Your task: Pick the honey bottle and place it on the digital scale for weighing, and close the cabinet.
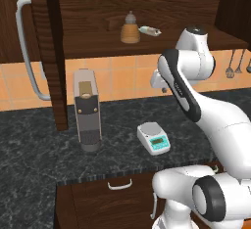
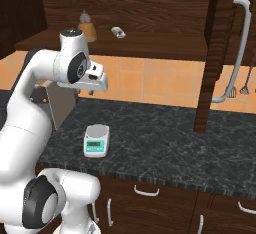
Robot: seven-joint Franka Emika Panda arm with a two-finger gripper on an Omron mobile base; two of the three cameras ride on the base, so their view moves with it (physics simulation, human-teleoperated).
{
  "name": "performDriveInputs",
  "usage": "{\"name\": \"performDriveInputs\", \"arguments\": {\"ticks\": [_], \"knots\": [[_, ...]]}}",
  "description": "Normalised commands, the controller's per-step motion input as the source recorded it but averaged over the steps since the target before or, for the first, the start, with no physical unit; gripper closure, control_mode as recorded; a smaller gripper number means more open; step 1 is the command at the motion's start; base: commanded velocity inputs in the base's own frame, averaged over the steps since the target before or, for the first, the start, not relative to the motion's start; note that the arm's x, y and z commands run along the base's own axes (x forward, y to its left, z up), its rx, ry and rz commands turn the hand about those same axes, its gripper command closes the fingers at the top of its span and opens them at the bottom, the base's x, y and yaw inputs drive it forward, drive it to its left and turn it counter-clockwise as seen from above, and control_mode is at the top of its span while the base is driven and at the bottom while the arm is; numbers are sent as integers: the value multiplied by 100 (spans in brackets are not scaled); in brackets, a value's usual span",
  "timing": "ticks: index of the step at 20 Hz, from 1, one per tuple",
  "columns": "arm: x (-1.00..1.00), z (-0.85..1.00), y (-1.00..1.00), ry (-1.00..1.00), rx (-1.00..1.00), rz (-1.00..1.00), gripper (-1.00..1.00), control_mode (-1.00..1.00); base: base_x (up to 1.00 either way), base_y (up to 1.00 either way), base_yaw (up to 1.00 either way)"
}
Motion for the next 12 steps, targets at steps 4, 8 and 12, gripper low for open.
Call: {"name": "performDriveInputs", "arguments": {"ticks": [4,8,12], "knots": [[-36,0,14,-9,-4,3,-100,-100,0,0,0],[-50,26,27,-22,0,4,-100,-100,0,0,0],[-36,65,26,-47,0,4,-100,-100,0,0,0]]}}
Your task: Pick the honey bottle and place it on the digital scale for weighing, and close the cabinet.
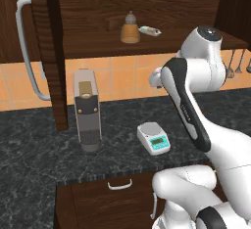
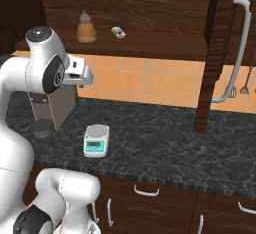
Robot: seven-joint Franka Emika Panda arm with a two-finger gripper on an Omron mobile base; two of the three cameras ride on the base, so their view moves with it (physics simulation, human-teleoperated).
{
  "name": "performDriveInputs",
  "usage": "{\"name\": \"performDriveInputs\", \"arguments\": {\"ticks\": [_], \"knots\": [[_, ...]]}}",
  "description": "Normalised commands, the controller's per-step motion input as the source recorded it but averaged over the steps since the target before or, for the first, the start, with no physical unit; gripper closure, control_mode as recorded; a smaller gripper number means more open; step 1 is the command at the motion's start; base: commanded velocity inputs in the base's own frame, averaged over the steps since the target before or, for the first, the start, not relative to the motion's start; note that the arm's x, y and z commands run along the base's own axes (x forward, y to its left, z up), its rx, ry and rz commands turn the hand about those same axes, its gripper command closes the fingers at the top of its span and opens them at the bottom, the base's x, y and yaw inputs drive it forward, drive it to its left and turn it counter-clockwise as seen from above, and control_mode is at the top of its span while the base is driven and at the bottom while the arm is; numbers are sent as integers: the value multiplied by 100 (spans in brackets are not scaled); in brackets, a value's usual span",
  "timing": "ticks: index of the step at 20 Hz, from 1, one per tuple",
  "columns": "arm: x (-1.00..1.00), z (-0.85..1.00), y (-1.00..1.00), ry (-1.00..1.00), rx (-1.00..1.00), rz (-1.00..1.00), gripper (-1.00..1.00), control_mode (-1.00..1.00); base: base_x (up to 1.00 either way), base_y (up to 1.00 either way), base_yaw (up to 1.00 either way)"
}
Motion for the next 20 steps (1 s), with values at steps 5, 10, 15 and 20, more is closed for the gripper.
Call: {"name": "performDriveInputs", "arguments": {"ticks": [5,10,15,20], "knots": [[-27,74,10,-59,-1,5,-100,-100,0,0,0],[-17,83,1,-40,0,3,-100,-100,0,0,0],[-11,83,1,-34,0,5,-100,-100,0,0,0],[0,65,2,-20,1,0,-100,-100,0,0,0]]}}
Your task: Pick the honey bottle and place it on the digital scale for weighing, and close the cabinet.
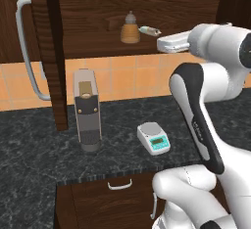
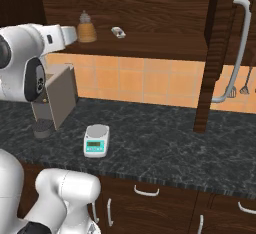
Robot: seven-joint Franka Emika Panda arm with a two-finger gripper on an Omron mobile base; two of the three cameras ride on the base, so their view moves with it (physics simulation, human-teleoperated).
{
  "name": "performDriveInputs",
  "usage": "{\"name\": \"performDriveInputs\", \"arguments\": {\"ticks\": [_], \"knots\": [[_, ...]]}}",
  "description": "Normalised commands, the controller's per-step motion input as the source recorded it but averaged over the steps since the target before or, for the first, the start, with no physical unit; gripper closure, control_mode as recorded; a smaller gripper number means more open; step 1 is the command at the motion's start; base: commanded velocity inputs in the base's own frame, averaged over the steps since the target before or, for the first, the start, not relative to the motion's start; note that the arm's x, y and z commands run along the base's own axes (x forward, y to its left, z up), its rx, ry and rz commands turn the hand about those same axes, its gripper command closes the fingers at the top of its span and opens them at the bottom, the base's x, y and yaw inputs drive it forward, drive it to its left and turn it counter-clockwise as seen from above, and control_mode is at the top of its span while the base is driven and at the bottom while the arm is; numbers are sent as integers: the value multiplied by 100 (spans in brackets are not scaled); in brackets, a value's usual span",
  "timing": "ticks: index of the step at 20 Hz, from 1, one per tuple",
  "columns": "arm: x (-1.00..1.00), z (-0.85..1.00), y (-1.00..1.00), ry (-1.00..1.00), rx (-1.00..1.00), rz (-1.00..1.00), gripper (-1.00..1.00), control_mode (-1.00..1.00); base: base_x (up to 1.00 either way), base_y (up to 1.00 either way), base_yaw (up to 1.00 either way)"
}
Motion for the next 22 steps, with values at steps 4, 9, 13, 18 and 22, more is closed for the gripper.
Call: {"name": "performDriveInputs", "arguments": {"ticks": [4,9,13,18,22], "knots": [[23,26,8,-10,1,0,-100,-100,0,0,0],[64,1,3,7,3,0,-100,-100,0,0,0],[69,-5,4,5,0,0,-100,-100,0,0,0],[56,-9,11,0,0,0,-100,-100,0,0,0],[50,-9,11,0,0,0,-100,-100,0,0,0]]}}
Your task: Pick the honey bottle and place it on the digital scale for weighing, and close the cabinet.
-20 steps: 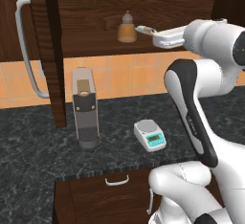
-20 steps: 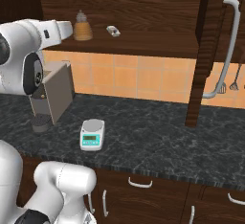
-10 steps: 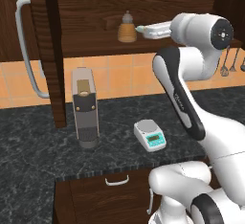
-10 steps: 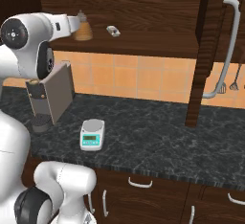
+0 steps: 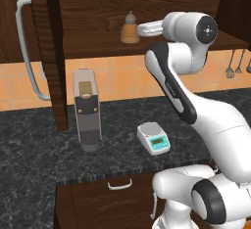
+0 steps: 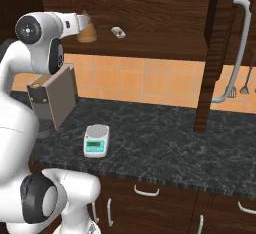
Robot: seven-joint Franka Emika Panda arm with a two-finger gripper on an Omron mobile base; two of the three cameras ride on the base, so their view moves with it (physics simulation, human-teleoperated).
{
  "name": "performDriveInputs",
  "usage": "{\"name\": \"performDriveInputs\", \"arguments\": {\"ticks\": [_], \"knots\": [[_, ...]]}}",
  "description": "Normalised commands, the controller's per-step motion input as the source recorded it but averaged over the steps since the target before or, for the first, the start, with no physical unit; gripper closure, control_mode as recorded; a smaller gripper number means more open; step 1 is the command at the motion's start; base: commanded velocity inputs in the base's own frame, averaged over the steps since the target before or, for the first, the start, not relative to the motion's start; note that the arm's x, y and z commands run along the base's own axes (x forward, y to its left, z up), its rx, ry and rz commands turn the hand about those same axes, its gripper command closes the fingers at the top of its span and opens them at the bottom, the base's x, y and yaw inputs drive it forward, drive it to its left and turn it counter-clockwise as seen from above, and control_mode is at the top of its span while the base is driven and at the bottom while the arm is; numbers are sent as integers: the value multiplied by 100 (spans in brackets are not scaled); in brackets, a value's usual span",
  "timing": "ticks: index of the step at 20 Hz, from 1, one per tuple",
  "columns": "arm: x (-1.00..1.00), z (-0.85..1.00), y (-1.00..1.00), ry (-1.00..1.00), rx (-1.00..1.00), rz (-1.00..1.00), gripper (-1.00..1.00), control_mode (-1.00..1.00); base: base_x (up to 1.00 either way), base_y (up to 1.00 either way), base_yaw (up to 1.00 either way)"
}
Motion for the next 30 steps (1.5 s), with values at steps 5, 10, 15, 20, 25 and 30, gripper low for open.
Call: {"name": "performDriveInputs", "arguments": {"ticks": [5,10,15,20,25,30], "knots": [[57,0,12,0,0,0,-100,-100,0,0,0],[58,0,15,0,0,0,-100,-100,0,0,0],[52,0,1,7,1,0,-100,-100,0,0,0],[41,0,0,4,0,0,-100,-100,0,0,0],[46,0,6,0,0,0,-100,-100,0,0,0],[43,0,16,3,8,1,-100,-100,0,0,0]]}}
